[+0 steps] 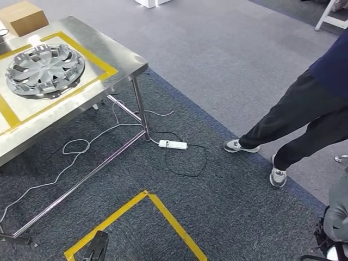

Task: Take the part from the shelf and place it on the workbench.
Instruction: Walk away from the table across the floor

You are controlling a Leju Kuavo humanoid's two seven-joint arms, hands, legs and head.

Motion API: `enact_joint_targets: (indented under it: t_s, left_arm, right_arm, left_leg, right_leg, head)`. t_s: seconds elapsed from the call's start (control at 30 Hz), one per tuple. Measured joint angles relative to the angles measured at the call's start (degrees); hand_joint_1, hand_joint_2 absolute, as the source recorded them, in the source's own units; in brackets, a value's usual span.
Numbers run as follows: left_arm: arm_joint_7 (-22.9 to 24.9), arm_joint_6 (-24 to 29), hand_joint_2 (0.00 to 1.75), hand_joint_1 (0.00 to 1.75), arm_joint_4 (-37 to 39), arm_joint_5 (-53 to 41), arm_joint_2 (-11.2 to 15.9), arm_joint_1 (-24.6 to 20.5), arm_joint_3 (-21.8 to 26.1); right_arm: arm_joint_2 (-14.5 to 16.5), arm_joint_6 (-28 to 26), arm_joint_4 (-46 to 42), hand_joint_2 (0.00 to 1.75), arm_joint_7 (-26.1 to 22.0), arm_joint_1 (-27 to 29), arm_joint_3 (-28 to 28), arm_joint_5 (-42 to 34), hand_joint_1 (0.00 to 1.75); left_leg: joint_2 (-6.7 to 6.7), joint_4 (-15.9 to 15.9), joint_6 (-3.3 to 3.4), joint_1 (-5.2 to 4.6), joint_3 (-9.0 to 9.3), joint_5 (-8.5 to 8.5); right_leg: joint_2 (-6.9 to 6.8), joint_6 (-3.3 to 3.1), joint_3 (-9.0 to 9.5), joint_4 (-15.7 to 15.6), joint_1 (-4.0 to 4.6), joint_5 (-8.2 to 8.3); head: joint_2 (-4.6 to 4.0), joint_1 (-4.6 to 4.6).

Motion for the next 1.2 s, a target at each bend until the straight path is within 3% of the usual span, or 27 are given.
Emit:
enact_joint_targets:
  t_s: [0.03,0.1,0.17,0.23,0.3,0.33,0.37,0.43,0.5,0.53,0.6,0.67,0.77,0.8,0.83,0.87,0.9,0.97,1.03,1.1,1.13,1.2]
  left_arm:
    - [0.03,-0.01,0.0,0.0,0.0,-0.01,-0.02,-0.02,0.0]
    - [0.07,0.01,0.0,0.0,0.0,-0.03,-0.08,-0.11,0.02]
    - [0.09,0.06,0.0,0.0,0.0,-0.05,-0.1,-0.2,0.07]
    - [0.13,0.1,0.0,0.0,0.0,-0.14,-0.1,-0.09,0.09]
    - [0.17,0.1,0.0,0.0,0.0,-0.22,-0.03,0.11,0.1]
    - [0.19,0.1,0.0,0.0,0.0,-0.26,0.02,0.14,0.11]
    - [0.21,0.1,0.0,0.0,0.0,-0.3,0.06,0.12,0.13]
    - [0.2,0.1,0.0,0.0,0.0,-0.38,0.08,0.03,0.17]
    - [0.17,0.11,0.0,0.0,0.0,-0.43,0.12,0.0,0.32]
    - [0.15,0.11,0.0,0.0,0.0,-0.48,0.14,0.0,0.4]
    - [0.11,0.11,0.0,0.0,0.0,-0.72,0.09,-0.01,0.51]
    - [0.11,0.07,0.0,0.0,0.0,-1.12,0.02,0.01,0.52]
    - [0.42,-0.16,0.0,0.0,0.0,-2.1,-0.05,0.31,0.51]
    - [0.58,-0.24,0.0,0.0,0.0,-2.49,-0.1,0.47,0.51]
    - [0.7,-0.3,0.0,0.0,0.0,-2.78,-0.15,0.58,0.5]
    - [0.8,-0.32,0.0,0.0,0.0,-3.01,-0.19,0.65,0.5]
    - [0.89,-0.32,0.0,0.0,0.0,-3.25,-0.22,0.63,0.5]
    - [1.04,-0.32,0.0,0.0,0.0,-3.68,-0.29,0.41,0.5]
    - [1.14,-0.4,0.0,0.0,0.0,-4.1,-0.45,0.09,0.51]
    - [1.21,-0.5,0.0,0.0,0.0,-4.44,-0.67,-0.2,0.52]
    - [1.24,-0.54,0.0,0.0,-0.01,-4.57,-0.76,-0.32,0.54]
    - [1.27,-0.6,0.0,0.0,-0.03,-4.77,-0.92,-0.45,0.56]
  right_arm:
    - [0.0,0.02,0.01,0.0,0.0,-0.02,-0.01,-0.02,0.0]
    - [0.0,0.02,0.01,0.0,-0.01,0.07,-0.03,-0.03,0.0]
    - [0.01,-0.02,0.01,0.0,-0.02,0.0,-0.05,-0.01,0.0]
    - [0.02,-0.05,0.01,0.0,-0.02,-0.14,-0.07,0.0,0.0]
    - [0.02,-0.05,0.05,0.0,-0.02,-0.09,-0.07,0.0,0.0]
    - [0.02,-0.05,0.08,0.0,-0.02,-0.04,-0.07,0.0,0.0]
    - [0.02,-0.05,0.12,0.0,-0.01,0.0,-0.07,-0.01,0.0]
    - [0.04,-0.03,0.2,0.0,0.2,0.09,-0.1,-0.4,0.0]
    - [0.38,0.19,0.56,0.0,0.65,0.63,-0.38,-1.53,0.0]
    - [0.74,0.38,1.02,0.0,1.0,1.17,-0.71,-2.31,0.0]
    - [1.83,0.82,2.94,0.0,1.95,2.61,-2.0,-3.7,0.0]
    - [3.24,1.25,6.44,0.0,3.03,3.52,-3.93,-4.44,0.0]
    - [6.12,2.67,16.45,0.0,3.79,3.0,-7.27,-4.74,0.0]
    - [7.14,3.35,20.87,0.0,3.64,2.54,-8.39,-4.83,0.0]
    - [8.06,3.9,25.76,0.0,3.38,1.88,-9.54,-4.68,0.0]
    - [8.86,4.25,31.32,0.0,3.03,0.89,-10.7,-4.24,0.0]
    - [9.53,4.39,37.24,0.0,2.77,-0.39,-11.76,-3.55,0.0]
    - [10.49,4.23,49.77,0.0,2.41,-3.59,-13.56,-2.02,0.0]
    - [11.08,4.09,61.97,0.0,2.7,-6.71,-14.96,-1.43,0.0]
    - [11.45,4.16,73.04,0.0,3.97,-8.85,-16.36,-1.4,0.0]
    - [11.63,4.36,77.71,0.0,5.06,-9.39,-17.06,-1.46,0.0]
    - [12.1,5.08,84.95,0.0,7.76,-10.08,-18.23,-1.74,0.0]
  left_leg:
    - [-0.26,-0.81,0.22,0.0,0.3,-0.05]
    - [0.77,-1.09,0.91,-0.01,0.31,0.1]
    - [1.95,-1.34,1.68,0.11,0.38,0.39]
    - [3.09,-1.41,2.09,0.01,0.39,0.42]
    - [4.32,-1.39,2.18,-0.12,0.39,0.38]
    - [4.94,-1.39,2.17,-0.15,0.4,0.35]
    - [5.55,-1.38,2.13,-0.16,0.45,0.3]
    - [6.6,-1.37,1.87,-0.25,0.69,0.09]
    - [7.35,-1.33,1.37,-0.56,0.94,-0.15]
    - [7.68,-1.35,1.1,-0.69,1.03,-0.16]
    - [8.27,-1.51,0.52,-0.62,1.13,-0.17]
    - [6.99,-0.16,-0.07,-0.44,0.63,-1.42]
    - [3.98,9.74,-0.34,-0.38,-3.95,-6.54]
    - [3.68,12.96,-0.32,-0.39,-5.59,-7.58]
    - [3.53,14.44,-0.25,-0.39,-6.48,-7.54]
    - [3.43,13.73,-0.15,-0.39,-6.33,-6.39]
    - [3.16,10.95,0.0,-0.39,-5.09,-4.44]
    - [1.23,3.11,0.29,-0.26,-1.4,-0.81]
    - [-0.2,-1.14,0.48,-0.2,0.54,0.33]
    - [0.32,-1.62,0.95,-0.26,0.62,0.54]
    - [0.72,-1.92,1.35,-0.21,0.66,0.81]
    - [1.72,-2.58,2.04,-0.02,0.74,1.36]
  right_leg:
    - [0.53,0.34,-0.21,-0.05,-0.01,0.14]
    - [1.17,1.0,-0.64,-0.26,-0.19,0.42]
    - [-0.73,1.52,-1.97,1.98,-0.09,-0.91]
    - [-3.71,1.91,-5.08,8.7,-0.01,-4.43]
    - [-4.77,2.15,-8.04,15.25,-0.08,-6.97]
    - [-4.93,2.19,-8.24,15.91,-0.08,-6.8]
    - [-5.16,2.18,-7.23,14.23,-0.08,-5.63]
    - [-6.75,2.08,-2.83,6.38,0.01,-2.41]
    - [-8.06,1.54,0.44,0.79,0.2,-0.91]
    - [-8.16,1.2,0.84,0.0,0.35,-0.93]
    - [-7.01,0.42,0.71,-0.1,0.41,-0.65]
    - [-6.06,-0.29,0.66,-0.43,0.23,-0.3]
    - [-4.46,-0.89,0.51,-0.66,0.03,0.05]
    - [-3.82,-0.96,0.41,-0.66,0.03,0.11]
    - [-3.17,-0.97,0.32,-0.65,0.03,0.19]
    - [-2.46,-0.9,0.23,-0.65,0.01,0.28]
    - [-1.73,-0.78,0.18,-0.64,-0.04,0.4]
    - [-0.4,-0.35,-0.04,-0.49,-0.06,0.63]
    - [0.55,0.23,-0.43,-0.51,-0.04,0.89]
    - [1.25,0.94,-0.81,-0.98,-0.2,1.38]
    - [0.91,1.29,-1.02,-0.94,-0.23,1.38]
    - [-1.52,1.91,-2.85,2.13,-0.17,-0.37]
  head:
    - [0.0,-0.01]
    - [0.0,-0.02]
    - [0.0,0.37]
    - [-0.01,0.79]
    - [-0.01,0.82]
    - [-0.01,0.83]
    - [-0.01,0.82]
    - [0.0,0.84]
    - [0.0,0.72]
    - [0.0,0.66]
    - [-0.01,0.59]
    - [-0.01,0.55]
    - [0.0,0.45]
    - [0.0,0.42]
    - [-0.01,0.43]
    - [-0.01,0.43]
    - [-0.01,0.4]
    - [-0.01,0.4]
    - [-0.01,0.43]
    - [0.0,0.43]
    - [0.0,0.44]
    - [0.0,0.75]
